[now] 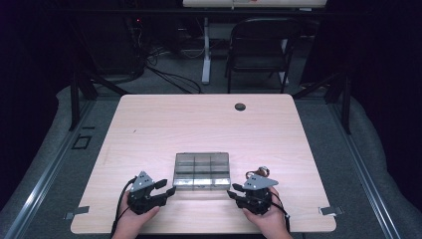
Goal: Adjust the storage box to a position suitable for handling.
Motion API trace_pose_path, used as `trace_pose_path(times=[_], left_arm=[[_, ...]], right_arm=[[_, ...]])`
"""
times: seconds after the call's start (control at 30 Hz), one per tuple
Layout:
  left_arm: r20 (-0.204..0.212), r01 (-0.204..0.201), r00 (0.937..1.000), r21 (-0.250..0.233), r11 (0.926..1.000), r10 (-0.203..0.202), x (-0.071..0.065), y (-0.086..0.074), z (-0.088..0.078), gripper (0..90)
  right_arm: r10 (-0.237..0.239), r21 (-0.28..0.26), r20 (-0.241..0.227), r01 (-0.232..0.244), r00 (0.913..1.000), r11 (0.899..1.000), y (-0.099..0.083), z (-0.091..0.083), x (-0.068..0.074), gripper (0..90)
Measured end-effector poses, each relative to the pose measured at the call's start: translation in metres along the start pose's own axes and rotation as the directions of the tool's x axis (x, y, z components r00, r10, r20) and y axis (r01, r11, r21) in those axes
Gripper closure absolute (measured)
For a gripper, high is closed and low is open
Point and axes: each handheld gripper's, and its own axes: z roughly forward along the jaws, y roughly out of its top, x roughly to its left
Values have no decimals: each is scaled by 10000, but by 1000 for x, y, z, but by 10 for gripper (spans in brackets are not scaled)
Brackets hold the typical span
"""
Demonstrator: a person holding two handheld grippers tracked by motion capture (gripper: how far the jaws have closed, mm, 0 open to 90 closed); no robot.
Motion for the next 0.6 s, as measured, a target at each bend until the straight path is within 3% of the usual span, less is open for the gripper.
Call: trace_pose_path(times=[0.23,0.3,0.43,0.6], left_arm=[[285,153,9995,-198,9997,-148,3,-1,0,544],[310,173,9994,-212,9996,-166,3,-1,0,544],[211,-32,9998,-184,9998,36,1,-1,1,533],[206,-161,9997,-123,9998,163,0,-1,2,534]], right_arm=[[90,71,107,-91,9999,9999,-1,1,4,660],[-87,53,193,86,9998,9999,0,1,6,643],[-76,126,300,72,9995,9999,0,2,7,638],[21,183,175,-24,9998,9998,1,3,6,714]])
